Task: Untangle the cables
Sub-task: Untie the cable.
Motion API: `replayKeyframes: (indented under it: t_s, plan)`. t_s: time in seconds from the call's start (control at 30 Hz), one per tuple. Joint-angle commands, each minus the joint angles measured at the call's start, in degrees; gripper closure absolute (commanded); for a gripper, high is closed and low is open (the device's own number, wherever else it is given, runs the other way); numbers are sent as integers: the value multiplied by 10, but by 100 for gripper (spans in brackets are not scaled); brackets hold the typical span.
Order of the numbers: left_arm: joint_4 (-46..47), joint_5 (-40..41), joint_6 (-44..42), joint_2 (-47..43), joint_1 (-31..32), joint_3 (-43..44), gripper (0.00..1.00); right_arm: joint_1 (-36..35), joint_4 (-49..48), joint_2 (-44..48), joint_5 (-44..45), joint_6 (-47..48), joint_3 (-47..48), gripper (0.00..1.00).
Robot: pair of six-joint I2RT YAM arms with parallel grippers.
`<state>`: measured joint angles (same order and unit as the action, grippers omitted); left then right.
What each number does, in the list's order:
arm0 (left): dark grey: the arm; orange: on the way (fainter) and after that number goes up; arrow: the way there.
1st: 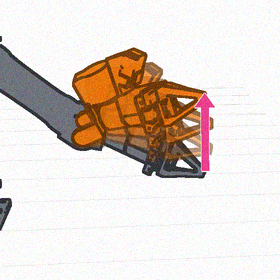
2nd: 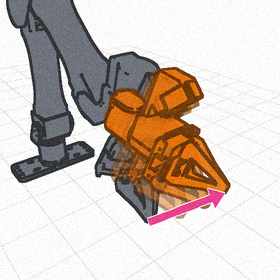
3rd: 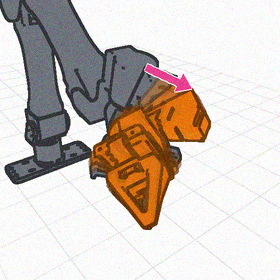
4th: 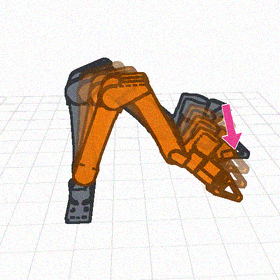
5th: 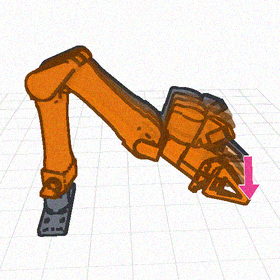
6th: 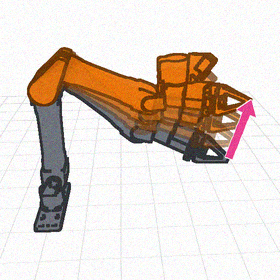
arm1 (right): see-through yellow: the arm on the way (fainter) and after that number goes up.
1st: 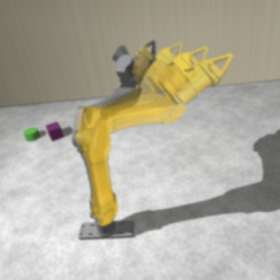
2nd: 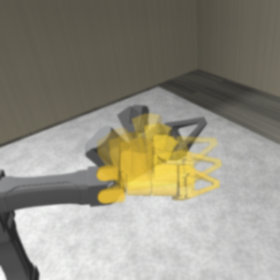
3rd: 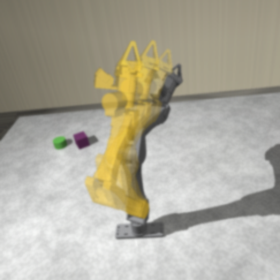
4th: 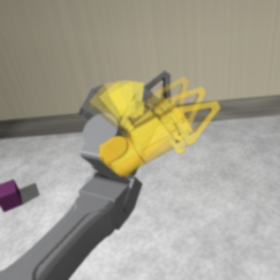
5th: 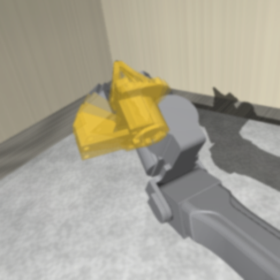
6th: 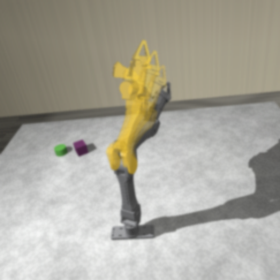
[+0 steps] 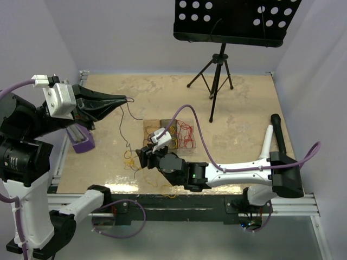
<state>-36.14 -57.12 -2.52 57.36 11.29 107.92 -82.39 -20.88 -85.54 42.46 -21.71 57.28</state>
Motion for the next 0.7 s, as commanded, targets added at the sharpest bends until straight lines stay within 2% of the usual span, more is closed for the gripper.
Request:
replayKeyframes:
  t_s: [0.0, 0.23, 0.37, 0.67]
  plan:
    - [19, -15, 12, -2, -3, 13, 100, 0, -35, 19, -17, 20, 2, 44]
    - [34, -27, 20, 1, -3, 15, 100, 0, -51, 15, -32, 27, -9, 42]
    - [41, -52, 65, 9, -3, 33, 100, 0, -57, -2, -29, 47, 7, 39]
    - [83, -85, 113, 3, -4, 42, 100, 0, -49, -40, -6, 70, 44, 42]
